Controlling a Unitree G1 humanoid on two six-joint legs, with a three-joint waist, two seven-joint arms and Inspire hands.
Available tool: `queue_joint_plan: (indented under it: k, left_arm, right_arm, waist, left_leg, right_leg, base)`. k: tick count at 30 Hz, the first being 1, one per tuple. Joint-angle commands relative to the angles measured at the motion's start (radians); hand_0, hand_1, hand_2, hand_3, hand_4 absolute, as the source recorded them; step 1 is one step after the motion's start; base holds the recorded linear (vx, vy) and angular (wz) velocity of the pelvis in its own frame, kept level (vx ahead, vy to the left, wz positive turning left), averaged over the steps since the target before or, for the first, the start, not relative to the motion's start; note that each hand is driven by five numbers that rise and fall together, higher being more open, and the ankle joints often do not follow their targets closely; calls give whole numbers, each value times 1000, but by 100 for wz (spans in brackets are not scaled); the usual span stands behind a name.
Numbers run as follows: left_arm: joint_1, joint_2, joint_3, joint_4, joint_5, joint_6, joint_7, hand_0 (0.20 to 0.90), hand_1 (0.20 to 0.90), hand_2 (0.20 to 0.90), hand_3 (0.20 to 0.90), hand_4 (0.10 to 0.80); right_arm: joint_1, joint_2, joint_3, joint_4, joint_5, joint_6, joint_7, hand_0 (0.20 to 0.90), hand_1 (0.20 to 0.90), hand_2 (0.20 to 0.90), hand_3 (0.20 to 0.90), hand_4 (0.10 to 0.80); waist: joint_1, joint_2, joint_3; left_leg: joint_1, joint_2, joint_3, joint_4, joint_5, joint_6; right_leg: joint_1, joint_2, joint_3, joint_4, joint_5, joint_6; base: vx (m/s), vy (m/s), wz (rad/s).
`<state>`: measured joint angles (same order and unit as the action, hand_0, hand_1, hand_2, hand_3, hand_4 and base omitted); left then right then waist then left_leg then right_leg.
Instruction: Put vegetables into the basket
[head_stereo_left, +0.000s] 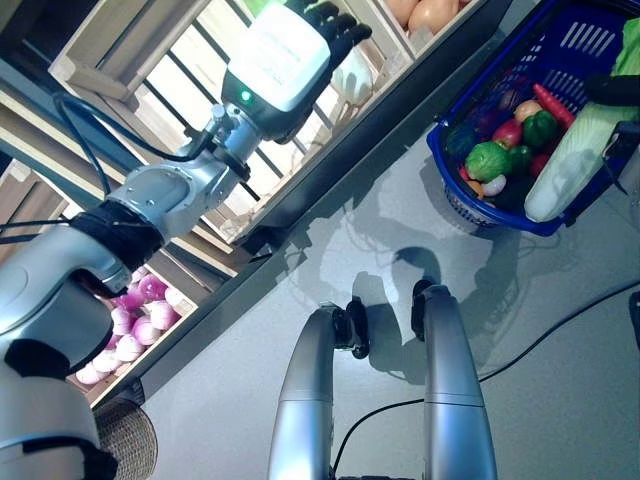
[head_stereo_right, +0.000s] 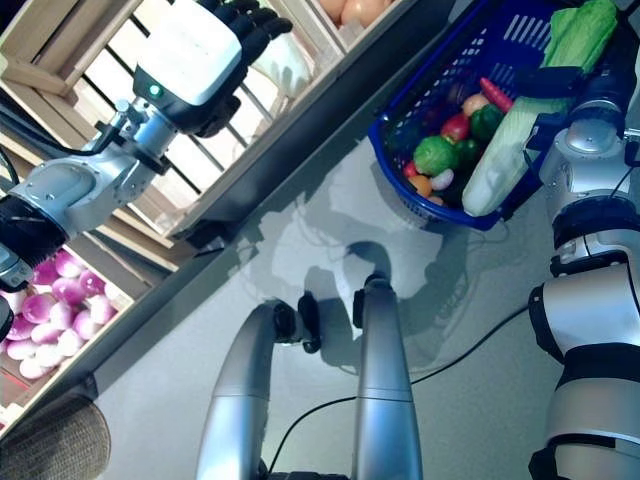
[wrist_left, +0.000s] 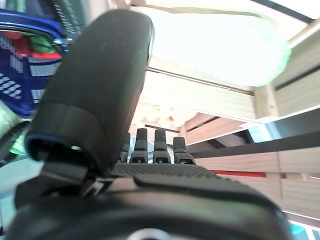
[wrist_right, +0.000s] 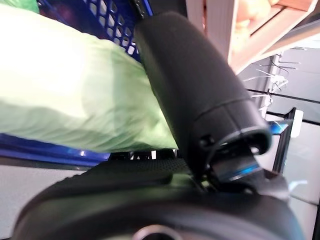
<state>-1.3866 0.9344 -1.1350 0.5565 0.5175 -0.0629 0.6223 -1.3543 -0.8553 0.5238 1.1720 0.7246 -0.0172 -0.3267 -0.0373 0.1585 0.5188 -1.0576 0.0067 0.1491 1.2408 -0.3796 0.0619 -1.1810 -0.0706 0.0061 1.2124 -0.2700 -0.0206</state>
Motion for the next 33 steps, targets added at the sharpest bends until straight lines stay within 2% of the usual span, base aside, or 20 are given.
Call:
queue_joint_plan:
  k: [1,5,7,9,10,11,13,14,15,16,19,23,27,33]
  left_arm:
    - [-180,59,56,63,-12,81,89,900,900,900,900,800]
    - [-201,49,43,89,6,107,71,900,900,900,900,800]
    - [-212,49,39,102,0,120,49,900,900,900,900,800]
    - [-217,49,29,128,-4,121,31,900,900,900,900,800]
    - [-215,46,24,146,-6,127,23,900,900,900,900,800]
    - [-213,42,21,156,-4,135,12,900,900,900,900,800]
    - [-220,46,16,165,-2,139,-5,900,900,900,900,800]
    - [-221,48,17,175,5,138,-20,900,900,900,900,800]
    - [-220,50,20,181,16,136,-27,900,900,900,900,800]
    - [-209,56,33,188,39,133,-37,900,900,900,900,800]
    - [-195,58,40,212,65,123,-34,900,900,900,900,800]
    - [-189,49,59,237,89,129,-36,900,900,900,900,800]
    - [-180,40,76,275,148,140,-82,900,900,900,900,800]
    - [-214,19,53,347,185,147,-86,900,900,900,900,800]
  right_arm:
    - [-144,-4,23,-7,31,-57,-24,900,900,900,900,800]
    - [-128,-1,24,-47,59,-71,13,900,900,900,900,800]
    - [-116,-4,23,-78,-1,-70,-15,900,900,900,900,800]
    - [-117,-22,65,-111,-250,-42,-96,900,900,900,900,800]
    - [-136,-49,142,-134,-376,-34,-156,900,900,900,900,800]
    - [-148,-65,178,-164,-404,-36,-174,900,900,900,900,800]
    - [-158,-82,208,-243,-368,-19,-173,900,900,900,900,800]
    - [-150,-87,204,-317,-234,-57,-136,900,900,900,900,800]
    - [-126,-84,174,-372,-173,-67,-117,900,900,900,900,800]
    - [-55,-72,98,-447,-175,-103,-170,900,900,900,900,800]
    - [46,-77,18,-533,-202,-147,-189,900,900,900,900,800]
    - [128,-67,-46,-620,-171,-152,-128,900,900,900,900,800]
    - [291,-46,-145,-741,-126,-157,-37,900,900,900,900,800]
    - [420,-59,-209,-801,-99,-156,36,900,900,900,900,800]
  waist:
    - [-15,-6,-2]
    - [-20,-17,-2]
    - [-23,-23,-1]
    - [-27,-29,-2]
    - [-31,-35,-2]
    - [-34,-39,-1]
    - [-39,-47,-1]
    - [-43,-52,-1]
    - [-45,-58,-1]
    - [-51,-69,1]
    - [-62,-79,1]
    - [-77,-87,1]
    - [-103,-100,1]
    - [-138,-113,1]
  left_leg:
    - [25,-26,21,-61,1,56]
    - [20,-17,20,-55,0,54]
    - [15,-14,19,-50,-3,55]
    - [10,-8,19,-42,-8,55]
    - [5,-4,17,-36,-11,57]
    - [3,-2,17,-33,-13,59]
    - [4,1,17,-33,-16,59]
    - [9,3,18,-40,-17,58]
    - [13,4,18,-45,-18,57]
    - [13,6,17,-49,-20,52]
    - [9,12,19,-43,-26,53]
    - [0,20,24,-35,-31,54]
    - [-20,35,37,-13,-45,57]
    - [-53,57,54,5,-49,60]
  right_leg:
    - [99,-20,-60,-11,-50,-66]
    - [96,-16,-63,-13,-46,-64]
    - [92,-16,-64,-11,-46,-63]
    - [89,-15,-65,-10,-45,-61]
    - [84,-13,-66,-8,-43,-58]
    - [83,-11,-68,-7,-42,-56]
    - [85,-8,-69,-11,-41,-54]
    - [91,-3,-69,-21,-39,-53]
    - [95,0,-70,-28,-38,-52]
    - [97,7,-69,-36,-36,-49]
    - [93,13,-66,-40,-30,-39]
    - [83,20,-61,-43,-24,-36]
    - [58,30,-53,-37,-23,-34]
    - [17,44,-42,-32,-8,-31]
  base:
    - [15,9,-3]
    - [0,0,0]
    - [0,0,0]
    - [16,12,-2]
    - [35,31,-6]
    - [38,31,-6]
    - [40,26,-8]
    - [50,26,-16]
    - [60,19,-18]
    - [59,14,-14]
    - [54,26,-7]
    - [36,35,-6]
    - [45,54,-12]
    - [27,64,-17]
